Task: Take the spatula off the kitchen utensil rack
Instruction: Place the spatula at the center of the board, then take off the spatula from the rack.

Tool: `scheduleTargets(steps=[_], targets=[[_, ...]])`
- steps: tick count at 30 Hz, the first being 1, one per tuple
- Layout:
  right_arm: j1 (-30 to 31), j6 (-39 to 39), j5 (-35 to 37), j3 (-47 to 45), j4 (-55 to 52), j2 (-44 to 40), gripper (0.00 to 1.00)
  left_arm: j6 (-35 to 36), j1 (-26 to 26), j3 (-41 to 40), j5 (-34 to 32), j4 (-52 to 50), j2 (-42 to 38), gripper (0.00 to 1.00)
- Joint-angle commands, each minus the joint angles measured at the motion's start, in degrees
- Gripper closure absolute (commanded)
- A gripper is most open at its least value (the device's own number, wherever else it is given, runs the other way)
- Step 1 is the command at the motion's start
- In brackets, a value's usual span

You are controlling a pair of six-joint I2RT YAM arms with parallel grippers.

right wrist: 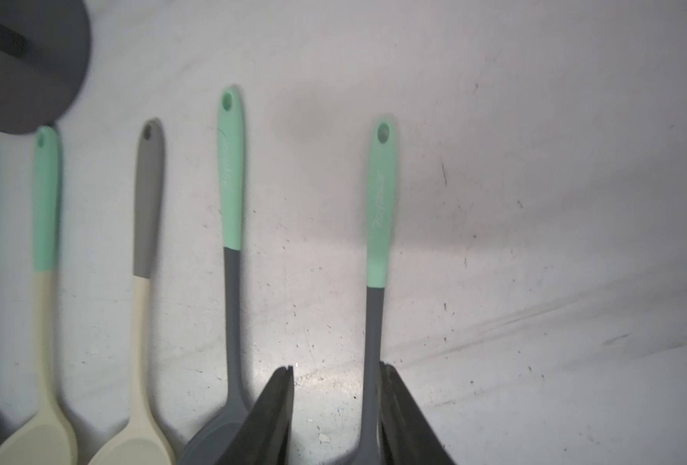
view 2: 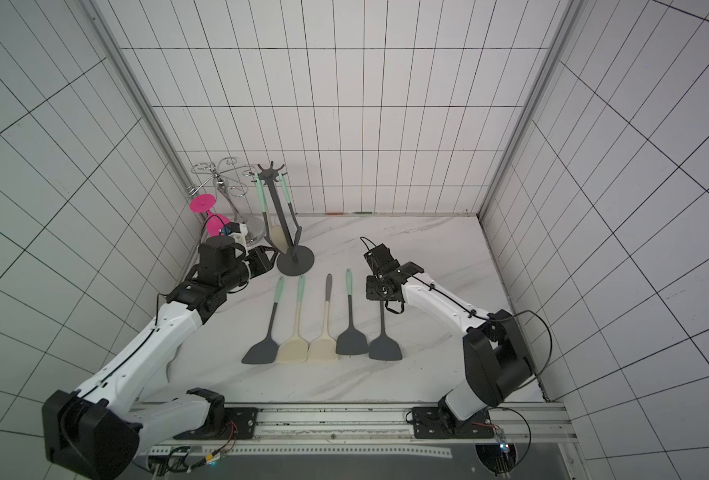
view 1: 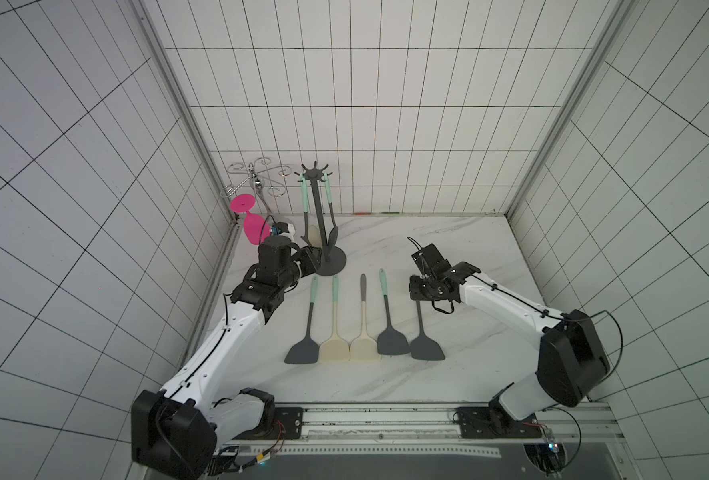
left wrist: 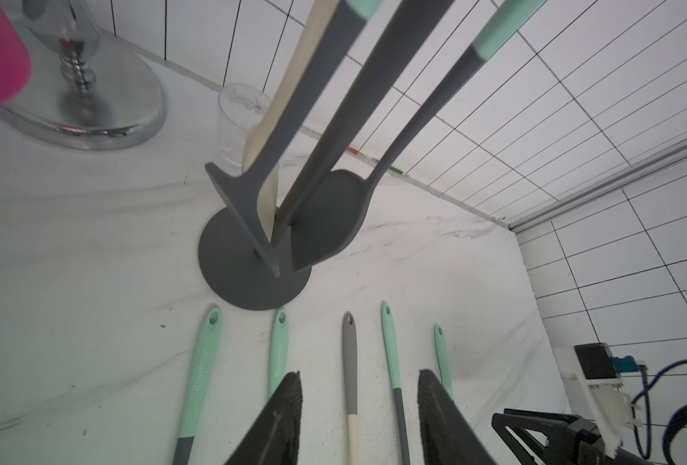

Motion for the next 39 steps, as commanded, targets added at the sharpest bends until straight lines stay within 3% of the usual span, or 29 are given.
scheduleTargets(steps=[1,6,13,22,29,39], targets=[[1.26,-3.71,1.3,4.38,1.97,-2.08,0.63,2.2,5.66,3.31,1.4,1.87,1.58,0.54],[3.59,-10.88,-1.38,8.43,15.35,-2.65,0.61,3.72,11.61,9.63,9.85,7.56,4.9,0.51],[7.97,-23.72,-5.27,13.02,44.04,6.29,0.56,5.0,11.45,23.08,16.08,11.8,10.59,0.49],[9.92,-25.86,-4.99,30.87,48.5,22.92,0.47,7.31,10.51,37.01,15.4,5.68,20.42,0.48],[10.0,-28.19,-2.33,35.82,54.05,29.74,0.39,7.47,10.82,38.44,14.9,6.17,24.05,0.48],[10.08,-29.57,1.22,46.44,56.85,40.43,0.42,5.86,11.35,38.88,18.39,6.69,26.05,0.48]])
